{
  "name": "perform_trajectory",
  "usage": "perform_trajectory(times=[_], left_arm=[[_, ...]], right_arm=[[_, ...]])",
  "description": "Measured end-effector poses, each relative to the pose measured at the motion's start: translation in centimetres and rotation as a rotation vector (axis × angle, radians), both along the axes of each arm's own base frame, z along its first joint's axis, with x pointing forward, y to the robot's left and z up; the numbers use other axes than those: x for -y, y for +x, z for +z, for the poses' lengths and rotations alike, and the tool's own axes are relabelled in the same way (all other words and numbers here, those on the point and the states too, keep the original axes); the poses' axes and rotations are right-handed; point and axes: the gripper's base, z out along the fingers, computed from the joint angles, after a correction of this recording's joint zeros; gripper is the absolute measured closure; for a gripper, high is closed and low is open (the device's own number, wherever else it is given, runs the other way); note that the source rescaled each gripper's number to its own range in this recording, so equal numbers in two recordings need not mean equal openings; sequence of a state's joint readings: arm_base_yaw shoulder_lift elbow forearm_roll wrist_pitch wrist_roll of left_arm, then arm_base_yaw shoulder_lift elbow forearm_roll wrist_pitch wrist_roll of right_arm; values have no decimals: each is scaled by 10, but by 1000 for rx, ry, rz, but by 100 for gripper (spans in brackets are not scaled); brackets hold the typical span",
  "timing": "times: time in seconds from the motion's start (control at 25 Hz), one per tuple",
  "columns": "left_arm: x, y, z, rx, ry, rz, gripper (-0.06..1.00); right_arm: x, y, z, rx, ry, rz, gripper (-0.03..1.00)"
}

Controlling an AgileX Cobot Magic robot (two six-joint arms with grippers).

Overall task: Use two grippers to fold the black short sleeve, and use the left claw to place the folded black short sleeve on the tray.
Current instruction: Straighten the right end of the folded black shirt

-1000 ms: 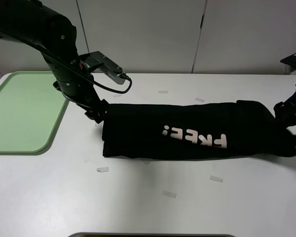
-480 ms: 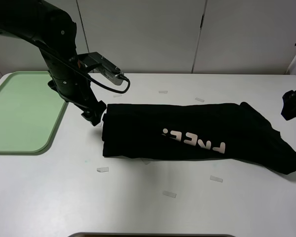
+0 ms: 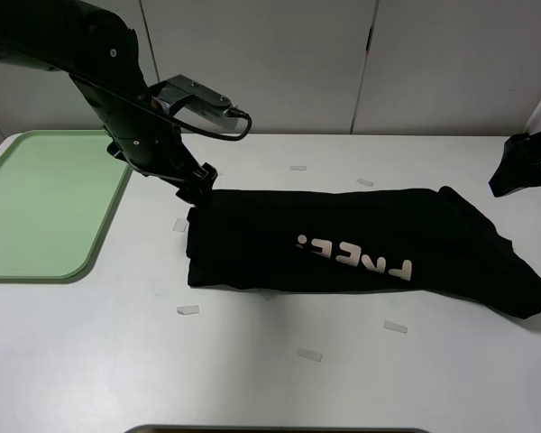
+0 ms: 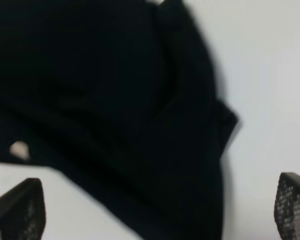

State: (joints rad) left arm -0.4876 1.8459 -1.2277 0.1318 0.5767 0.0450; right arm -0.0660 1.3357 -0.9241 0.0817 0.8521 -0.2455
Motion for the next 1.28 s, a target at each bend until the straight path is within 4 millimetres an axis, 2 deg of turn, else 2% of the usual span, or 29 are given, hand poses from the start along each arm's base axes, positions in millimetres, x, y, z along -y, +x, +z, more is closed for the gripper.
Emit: perform_trajectory(times=[0.04,0.2,0.36,0.44,0.6,0.8,0.96,1.12,1.28], left_arm=[[0,0,0,1,-2,1,-5],[0,0,0,0,-3,2,-5],[0,0,0,0,-5,3,-5],[0,0,0,0,-5,3,-5],[0,0,0,0,-5,3,-5],[0,0,0,0,-5,3,-5],[0,0,0,0,-5,3,-5],[0,0,0,-1,-5,3,-5],[0,0,0,-1,-5,3,-5]], right_arm=[[0,0,0,0,0,0,-3],[-4,-31,21,-48,21,4,-3],[-6,-69,48,-29,27,-29,-3],[-6,-90,61,45,28,-61,-3],[-9,-138,70,186,27,-87,-3],[-12,-199,66,381,29,-99,-3],[-14,-233,52,503,50,-131,-3],[-14,-254,38,594,47,-149,-3],[-14,-262,20,635,67,-179,-3]])
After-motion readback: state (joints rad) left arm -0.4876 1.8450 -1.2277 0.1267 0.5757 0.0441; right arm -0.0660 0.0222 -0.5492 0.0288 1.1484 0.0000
